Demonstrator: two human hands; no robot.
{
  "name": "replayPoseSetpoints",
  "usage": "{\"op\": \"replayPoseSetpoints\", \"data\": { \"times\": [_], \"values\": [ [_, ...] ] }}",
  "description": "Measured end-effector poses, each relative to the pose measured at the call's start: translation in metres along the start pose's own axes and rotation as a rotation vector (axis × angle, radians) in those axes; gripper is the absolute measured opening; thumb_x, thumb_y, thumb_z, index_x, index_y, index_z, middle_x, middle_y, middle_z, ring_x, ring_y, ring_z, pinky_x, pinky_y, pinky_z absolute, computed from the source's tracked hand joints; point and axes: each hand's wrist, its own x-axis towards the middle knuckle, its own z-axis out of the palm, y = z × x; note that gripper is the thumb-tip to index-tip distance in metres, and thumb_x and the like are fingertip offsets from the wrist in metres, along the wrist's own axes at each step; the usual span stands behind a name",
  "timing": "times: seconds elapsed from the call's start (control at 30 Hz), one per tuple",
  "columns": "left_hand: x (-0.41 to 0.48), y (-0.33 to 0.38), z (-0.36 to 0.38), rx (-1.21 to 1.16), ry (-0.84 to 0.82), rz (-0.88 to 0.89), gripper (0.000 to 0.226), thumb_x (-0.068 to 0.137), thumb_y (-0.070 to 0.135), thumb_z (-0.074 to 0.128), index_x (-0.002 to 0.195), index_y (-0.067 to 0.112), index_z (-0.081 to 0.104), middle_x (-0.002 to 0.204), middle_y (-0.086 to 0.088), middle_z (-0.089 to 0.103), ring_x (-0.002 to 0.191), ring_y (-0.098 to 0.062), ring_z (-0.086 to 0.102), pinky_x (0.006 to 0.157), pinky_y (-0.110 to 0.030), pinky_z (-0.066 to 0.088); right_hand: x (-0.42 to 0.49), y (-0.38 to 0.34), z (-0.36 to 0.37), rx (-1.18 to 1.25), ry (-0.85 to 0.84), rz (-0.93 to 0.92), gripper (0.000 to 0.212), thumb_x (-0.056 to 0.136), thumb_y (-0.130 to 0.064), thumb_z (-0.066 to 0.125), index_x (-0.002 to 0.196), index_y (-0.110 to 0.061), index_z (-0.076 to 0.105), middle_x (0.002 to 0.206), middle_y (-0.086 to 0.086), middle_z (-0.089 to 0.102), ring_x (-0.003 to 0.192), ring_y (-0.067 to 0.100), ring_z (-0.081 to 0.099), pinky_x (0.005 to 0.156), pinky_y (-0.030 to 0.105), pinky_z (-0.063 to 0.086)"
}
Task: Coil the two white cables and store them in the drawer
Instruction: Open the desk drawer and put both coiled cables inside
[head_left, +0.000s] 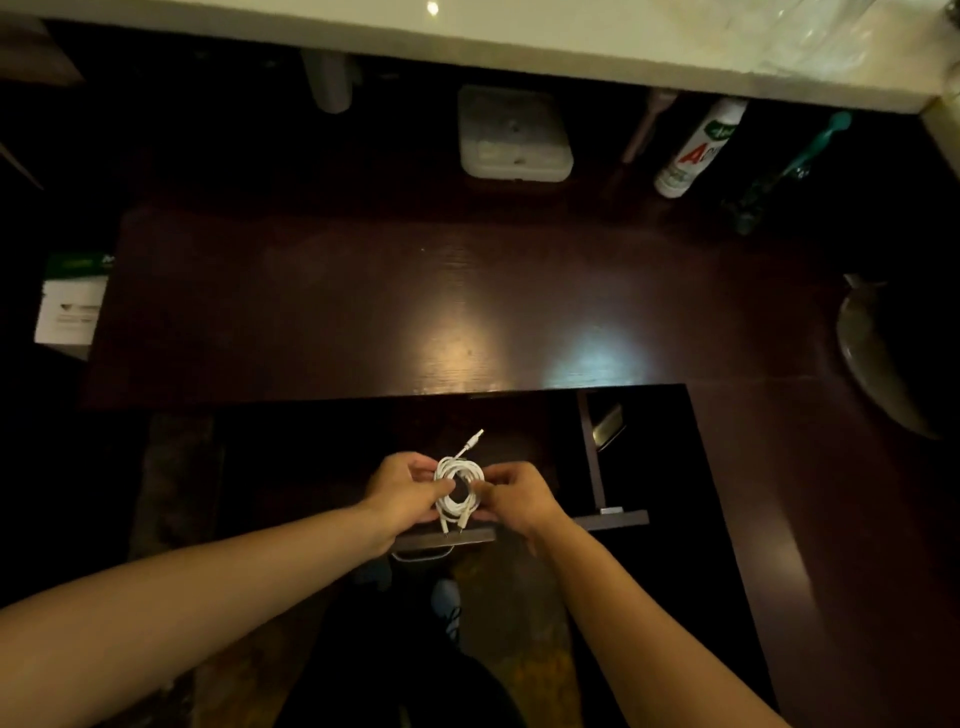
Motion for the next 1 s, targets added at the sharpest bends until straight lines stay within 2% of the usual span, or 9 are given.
{"op": "replayPoseSetpoints", "data": {
  "times": [0.07, 0.13, 0.3, 0.4, 0.47, 0.53, 0.63, 0.73, 1.0],
  "values": [
    [0.01, -0.007, 0.0, -0.016, 0.022, -0.029, 0.029, 0.084, 0.0, 0.07, 0.112, 0.002, 0.061, 0.11, -0.017, 0.068, 0.102, -0.029, 0.068, 0.084, -0.044, 0.059, 0.015, 0.005, 0.004, -0.046, -0.028, 0.039, 0.013, 0.093, 0.001, 0.055, 0.092, 0.0, 0.068, 0.083, 0.011, 0.067, 0.069, 0.015, 0.064, 0.063, 0.024, 0.058],
    [0.027, -0.012, -0.002, -0.037, 0.043, -0.055, 0.03, 0.084, -0.001, 0.069, 0.113, 0.001, 0.061, 0.109, -0.017, 0.067, 0.103, -0.03, 0.067, 0.081, -0.042, 0.059, 0.035, 0.007, 0.01, -0.1, -0.038, 0.059, 0.022, 0.093, 0.0, 0.056, 0.076, -0.012, 0.065, 0.076, 0.006, 0.065, 0.068, 0.015, 0.064, 0.064, 0.026, 0.058],
    [0.093, -0.03, -0.015, -0.083, 0.077, -0.074, 0.026, 0.085, -0.001, 0.069, 0.109, 0.002, 0.061, 0.1, -0.012, 0.066, 0.094, -0.027, 0.066, 0.084, -0.046, 0.058, 0.104, 0.013, 0.03, -0.193, -0.041, 0.092, 0.026, 0.091, -0.002, 0.059, 0.069, -0.016, 0.065, 0.082, 0.014, 0.068, 0.083, 0.027, 0.066, 0.088, 0.05, 0.057],
    [0.134, -0.044, -0.019, -0.085, 0.086, -0.061, 0.023, 0.086, -0.002, 0.068, 0.107, 0.001, 0.061, 0.099, -0.011, 0.064, 0.09, -0.024, 0.063, 0.075, -0.042, 0.057, 0.145, 0.025, 0.038, -0.29, 0.003, 0.062, 0.01, 0.083, -0.015, 0.067, 0.083, -0.007, 0.073, 0.09, 0.014, 0.074, 0.088, 0.023, 0.068, 0.088, 0.045, 0.056],
    [0.156, -0.055, -0.018, -0.088, 0.083, -0.051, 0.02, 0.087, -0.003, 0.066, 0.104, 0.003, 0.06, 0.097, -0.011, 0.062, 0.085, -0.022, 0.062, 0.074, -0.039, 0.056, 0.168, 0.037, 0.043, -0.372, 0.032, 0.055, 0.022, 0.08, -0.024, 0.069, 0.093, -0.008, 0.076, 0.097, 0.011, 0.076, 0.09, 0.021, 0.07, 0.084, 0.037, 0.056],
    [0.175, -0.069, -0.018, -0.064, 0.086, -0.061, 0.017, 0.087, -0.002, 0.066, 0.1, 0.007, 0.061, 0.096, -0.01, 0.062, 0.081, -0.02, 0.063, 0.076, -0.041, 0.057, 0.185, 0.048, 0.049, -0.39, 0.06, 0.043, 0.026, 0.079, -0.024, 0.07, 0.099, -0.009, 0.076, 0.103, 0.013, 0.076, 0.099, 0.027, 0.071, 0.089, 0.044, 0.056],
    [0.194, -0.087, -0.022, 0.0, 0.098, -0.062, 0.021, 0.084, 0.003, 0.071, 0.085, 0.022, 0.062, 0.099, -0.007, 0.066, 0.096, -0.029, 0.067, 0.087, -0.051, 0.056, 0.199, 0.064, 0.057, -0.382, 0.065, 0.047, 0.026, 0.083, -0.018, 0.069, 0.106, -0.008, 0.074, 0.11, 0.014, 0.074, 0.107, 0.026, 0.069, 0.095, 0.045, 0.054],
    [0.203, -0.1, -0.025, 0.039, 0.109, -0.063, 0.026, 0.081, 0.004, 0.073, 0.081, 0.028, 0.06, 0.1, -0.005, 0.066, 0.102, -0.033, 0.066, 0.092, -0.053, 0.054, 0.204, 0.073, 0.061, -0.374, 0.083, 0.047, 0.029, 0.082, -0.02, 0.069, 0.109, -0.008, 0.073, 0.111, 0.012, 0.074, 0.108, 0.026, 0.068, 0.096, 0.045, 0.053],
    [0.213, -0.114, -0.028, 0.087, 0.12, -0.098, 0.033, 0.085, 0.007, 0.071, 0.115, 0.013, 0.06, 0.116, -0.013, 0.066, 0.105, -0.034, 0.065, 0.093, -0.051, 0.053, 0.208, 0.072, 0.066, -0.43, 0.044, 0.05, 0.035, 0.086, -0.016, 0.066, 0.119, -0.006, 0.068, 0.12, 0.015, 0.07, 0.114, 0.027, 0.065, 0.1, 0.039, 0.051]
  ]
}}
